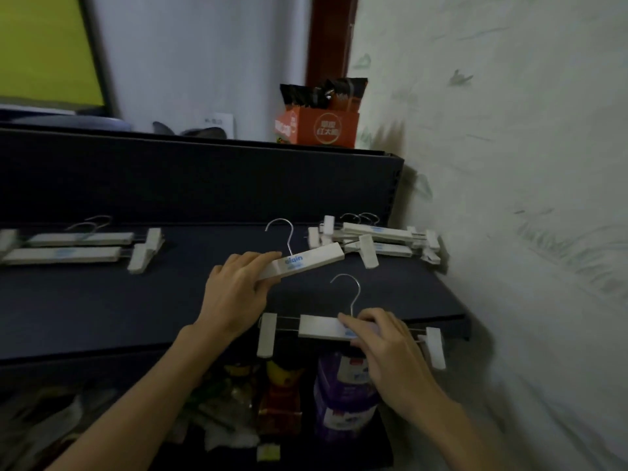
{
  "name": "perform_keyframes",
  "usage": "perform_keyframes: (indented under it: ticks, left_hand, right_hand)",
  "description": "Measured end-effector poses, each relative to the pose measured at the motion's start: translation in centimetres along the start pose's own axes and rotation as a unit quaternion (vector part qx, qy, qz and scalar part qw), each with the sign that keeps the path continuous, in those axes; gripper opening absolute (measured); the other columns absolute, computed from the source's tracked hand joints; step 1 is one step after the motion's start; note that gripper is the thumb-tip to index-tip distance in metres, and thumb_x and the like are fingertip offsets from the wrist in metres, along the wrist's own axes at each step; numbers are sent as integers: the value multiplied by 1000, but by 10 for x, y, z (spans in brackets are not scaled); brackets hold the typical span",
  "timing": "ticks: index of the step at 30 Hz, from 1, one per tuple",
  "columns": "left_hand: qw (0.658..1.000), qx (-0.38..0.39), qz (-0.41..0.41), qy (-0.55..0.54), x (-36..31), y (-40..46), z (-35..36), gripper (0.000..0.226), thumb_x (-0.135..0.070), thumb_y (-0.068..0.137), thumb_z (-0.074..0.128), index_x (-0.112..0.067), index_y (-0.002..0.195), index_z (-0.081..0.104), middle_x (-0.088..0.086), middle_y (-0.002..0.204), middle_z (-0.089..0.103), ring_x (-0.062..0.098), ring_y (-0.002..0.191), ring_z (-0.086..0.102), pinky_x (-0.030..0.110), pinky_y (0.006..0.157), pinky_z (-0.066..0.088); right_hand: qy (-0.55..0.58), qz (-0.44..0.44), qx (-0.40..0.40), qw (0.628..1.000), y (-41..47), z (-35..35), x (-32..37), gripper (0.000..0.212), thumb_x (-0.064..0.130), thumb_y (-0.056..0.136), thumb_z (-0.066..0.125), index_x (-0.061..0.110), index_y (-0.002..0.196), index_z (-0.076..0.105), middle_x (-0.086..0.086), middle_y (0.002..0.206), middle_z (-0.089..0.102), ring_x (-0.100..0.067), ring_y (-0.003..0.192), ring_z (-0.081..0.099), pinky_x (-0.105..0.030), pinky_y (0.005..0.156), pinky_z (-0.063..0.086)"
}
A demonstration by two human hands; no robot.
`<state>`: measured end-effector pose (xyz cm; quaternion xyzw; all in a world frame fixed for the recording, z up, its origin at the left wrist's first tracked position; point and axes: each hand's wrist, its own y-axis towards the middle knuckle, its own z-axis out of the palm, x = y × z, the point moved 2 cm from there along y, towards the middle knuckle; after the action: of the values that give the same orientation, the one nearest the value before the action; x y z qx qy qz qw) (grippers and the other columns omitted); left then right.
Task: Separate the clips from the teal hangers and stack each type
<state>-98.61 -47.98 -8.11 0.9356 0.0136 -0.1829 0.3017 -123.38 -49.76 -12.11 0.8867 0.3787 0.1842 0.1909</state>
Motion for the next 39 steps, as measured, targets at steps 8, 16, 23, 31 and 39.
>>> perform_keyframes:
  ticks: [8,16,23,31,39]
  left_hand:
    - [991,-54,-93,76,78,-68,-85,38,-22,85,66,-24,122,60,1,117,62,25,103,53,37,76,37]
    - [978,-75,-150,124,150,-107,-163,36,-25,86,64,-26,122,60,-2,118,62,25,103,53,39,77,38]
    - [984,-72,-126,106,220,-107,-203,33,-29,87,64,-28,120,60,-5,120,61,23,109,50,39,84,35]
    - [995,-8,-70,76,303,-99,-223,36,-29,88,61,-27,123,57,-5,123,58,20,112,48,35,89,31]
    - [997,70,-34,28,341,-82,-211,33,-30,87,62,-31,120,58,-4,124,58,19,113,48,39,91,39]
  right_hand:
    - [43,-98,-8,994,33,33,90,60,-1,75,71,20,129,53,-3,107,53,-22,98,54,-32,83,46]
    - [64,-159,5,985,74,59,174,62,-1,74,71,21,130,53,-1,107,53,-19,98,52,-29,83,45]
    - [16,-167,13,986,94,86,234,72,-8,67,71,22,130,52,-3,110,53,-19,100,54,-34,85,51]
    - [-30,-138,14,990,96,108,306,78,-9,62,73,22,130,51,-2,109,54,-18,99,55,-32,84,51]
    - [-56,-108,14,992,100,108,347,79,-7,62,74,23,131,48,-1,111,54,-17,101,53,-32,86,50]
